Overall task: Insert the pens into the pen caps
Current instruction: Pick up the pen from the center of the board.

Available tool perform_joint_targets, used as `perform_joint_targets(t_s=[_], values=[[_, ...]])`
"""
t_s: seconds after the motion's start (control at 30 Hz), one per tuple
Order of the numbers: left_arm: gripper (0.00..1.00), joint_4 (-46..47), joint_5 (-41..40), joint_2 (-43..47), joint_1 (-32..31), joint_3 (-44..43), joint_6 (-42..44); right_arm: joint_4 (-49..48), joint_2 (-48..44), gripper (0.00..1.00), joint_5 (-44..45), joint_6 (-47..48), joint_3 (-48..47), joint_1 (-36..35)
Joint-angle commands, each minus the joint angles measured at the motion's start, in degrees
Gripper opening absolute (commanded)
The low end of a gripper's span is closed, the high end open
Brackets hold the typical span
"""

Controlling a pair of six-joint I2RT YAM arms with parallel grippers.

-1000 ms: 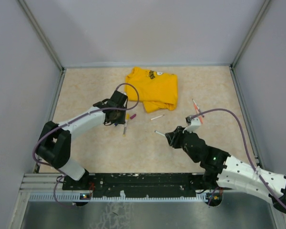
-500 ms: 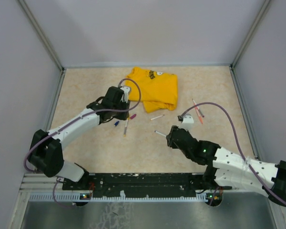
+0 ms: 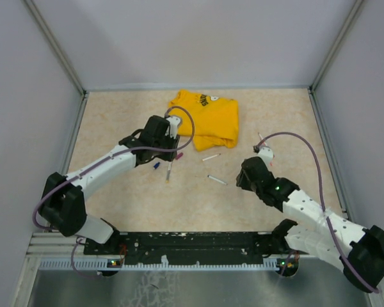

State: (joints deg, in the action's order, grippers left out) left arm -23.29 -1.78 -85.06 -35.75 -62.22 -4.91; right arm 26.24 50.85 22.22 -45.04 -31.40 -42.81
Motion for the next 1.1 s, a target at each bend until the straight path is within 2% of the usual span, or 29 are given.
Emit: perform_joint_targets(t_s=[0.0,0.2,0.6,0.8,1.07], values=[[0.39,1.2,1.8,3.2,-0.1,0.5,0.9,-1.5,-0.3,0.32,-5.8,6.3,-1.5,8.9],[0.4,2.0,1.0,7.9,0.0,4.2,2.1,-3.2,6.1,0.32,-7.5,13.8,-5.6,18.9],[0.41,5.7,-4.7,16.4,0.0,11.5,-0.1,-7.3,23.2,0.34,-8.4,22.2,-17.4,27.9],[0.42,5.7,-4.1,16.5,0.0,11.5,-0.8,-5.5,31.2,0.34,-4.5,26.8,-24.5,31.2],[0.42,5.5,-5.7,17.0,-0.1,11.5,-0.8,-0.7,42.7,0.36,-6.9,33.9,-34.1,35.9]])
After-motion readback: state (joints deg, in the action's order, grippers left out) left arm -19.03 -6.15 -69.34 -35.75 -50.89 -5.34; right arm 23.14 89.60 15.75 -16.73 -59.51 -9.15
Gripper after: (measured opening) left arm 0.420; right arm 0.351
